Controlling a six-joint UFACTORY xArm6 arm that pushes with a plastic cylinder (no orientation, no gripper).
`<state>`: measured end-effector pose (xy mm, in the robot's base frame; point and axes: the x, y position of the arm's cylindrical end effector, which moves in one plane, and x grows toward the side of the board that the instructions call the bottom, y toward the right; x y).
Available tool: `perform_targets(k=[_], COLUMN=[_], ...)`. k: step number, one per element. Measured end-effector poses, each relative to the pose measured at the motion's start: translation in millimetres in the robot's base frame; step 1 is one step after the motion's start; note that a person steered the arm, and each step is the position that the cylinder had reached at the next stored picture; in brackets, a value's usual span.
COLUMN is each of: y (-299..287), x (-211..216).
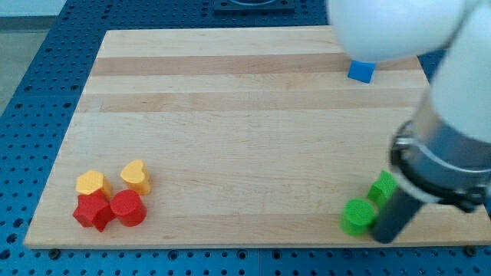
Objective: Place the green circle closer to the red circle
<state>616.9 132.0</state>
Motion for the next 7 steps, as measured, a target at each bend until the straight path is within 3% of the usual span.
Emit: perform_targets(k=[2,4,6,7], y=[-110.6,-109.3,-105.5,-89.5], x=[-3.2,2.1,-50.0,-30.9])
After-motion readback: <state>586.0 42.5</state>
